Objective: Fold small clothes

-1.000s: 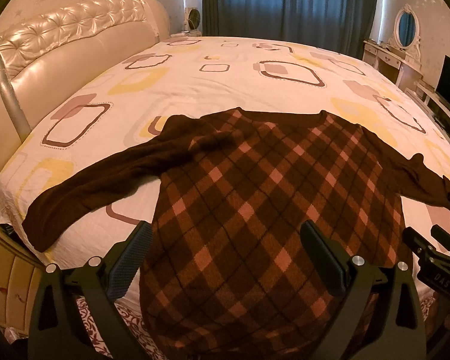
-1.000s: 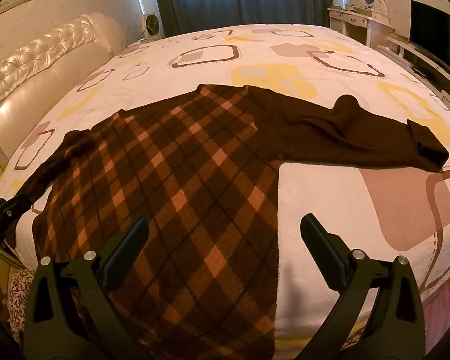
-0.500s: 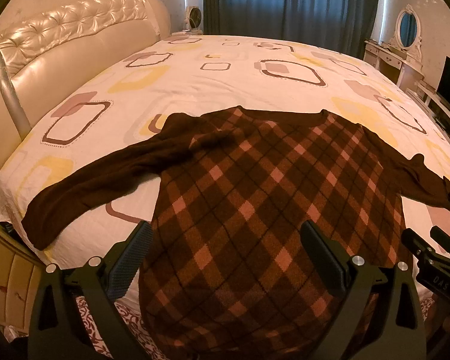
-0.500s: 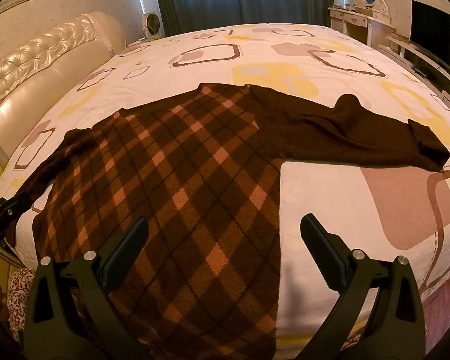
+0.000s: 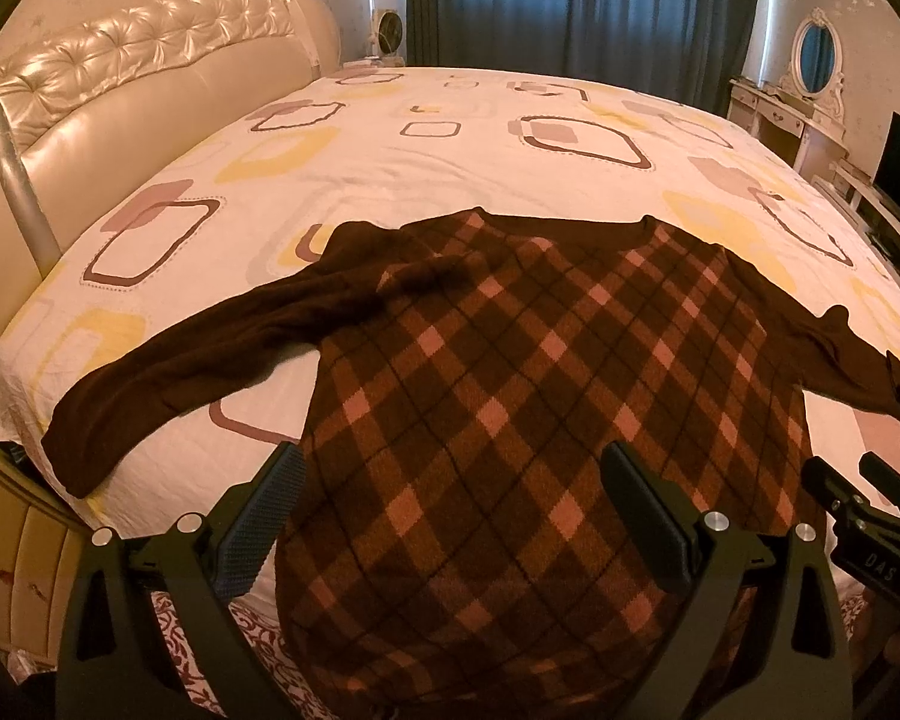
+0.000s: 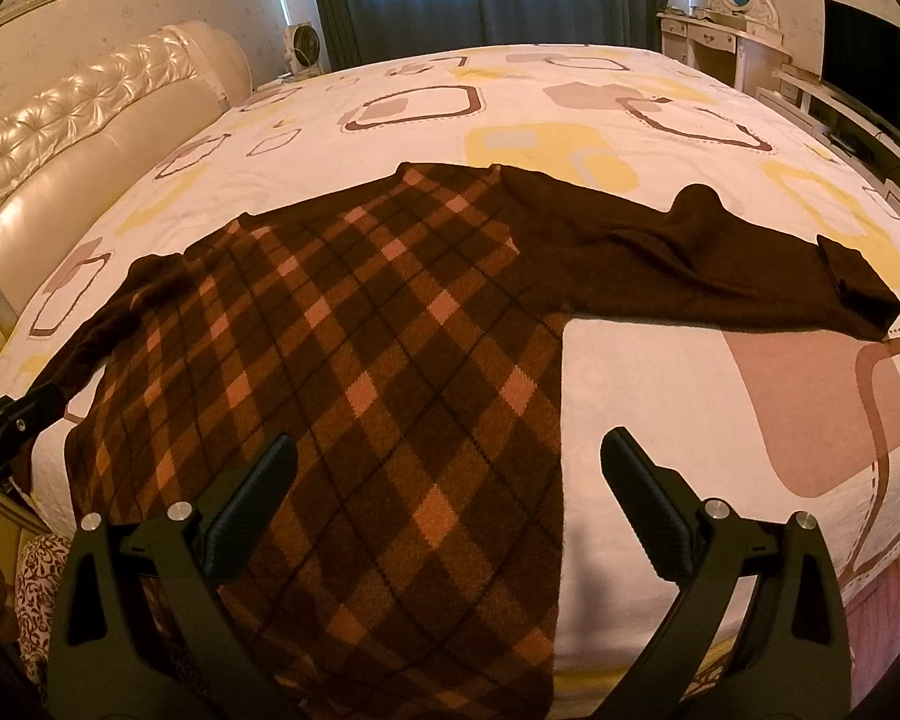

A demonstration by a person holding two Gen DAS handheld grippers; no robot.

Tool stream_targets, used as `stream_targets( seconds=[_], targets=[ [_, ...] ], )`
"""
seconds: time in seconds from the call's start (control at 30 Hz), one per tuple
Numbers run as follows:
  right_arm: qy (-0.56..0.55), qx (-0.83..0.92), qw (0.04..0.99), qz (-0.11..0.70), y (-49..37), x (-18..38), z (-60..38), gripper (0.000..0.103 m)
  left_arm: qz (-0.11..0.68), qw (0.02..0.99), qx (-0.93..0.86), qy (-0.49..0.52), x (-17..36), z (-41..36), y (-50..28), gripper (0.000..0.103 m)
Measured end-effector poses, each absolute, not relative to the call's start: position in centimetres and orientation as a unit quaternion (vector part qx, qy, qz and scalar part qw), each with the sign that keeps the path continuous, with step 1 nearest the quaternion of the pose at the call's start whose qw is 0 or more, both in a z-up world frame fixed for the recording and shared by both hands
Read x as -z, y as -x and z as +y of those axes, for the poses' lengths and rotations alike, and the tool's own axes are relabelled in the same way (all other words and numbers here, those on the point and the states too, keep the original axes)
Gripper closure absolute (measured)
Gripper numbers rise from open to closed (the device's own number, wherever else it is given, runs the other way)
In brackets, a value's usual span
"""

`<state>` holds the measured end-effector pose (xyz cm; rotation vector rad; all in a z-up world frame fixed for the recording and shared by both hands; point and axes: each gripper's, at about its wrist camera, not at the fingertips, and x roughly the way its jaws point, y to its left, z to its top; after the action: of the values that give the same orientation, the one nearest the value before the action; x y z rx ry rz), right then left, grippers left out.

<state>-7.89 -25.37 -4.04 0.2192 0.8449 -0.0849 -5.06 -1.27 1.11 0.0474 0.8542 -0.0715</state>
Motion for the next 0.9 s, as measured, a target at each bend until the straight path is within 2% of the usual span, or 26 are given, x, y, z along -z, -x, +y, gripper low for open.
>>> stream_targets(
  seconds=[0.77,0.9],
  targets=[
    [-0.108,0.04,0.904,0.411,8.0,4.2,-25.3,0.002,0.416,0.909,0.036,-0.022,-1.1,-1.4,5.0,0.005],
    [-0.144,0.037,0.895,0.42,7.6,4.2,-27.0,0.002,0.416,0.908,0.038,-0.013,-0.9,-1.3,5.0,0.005]
  ],
)
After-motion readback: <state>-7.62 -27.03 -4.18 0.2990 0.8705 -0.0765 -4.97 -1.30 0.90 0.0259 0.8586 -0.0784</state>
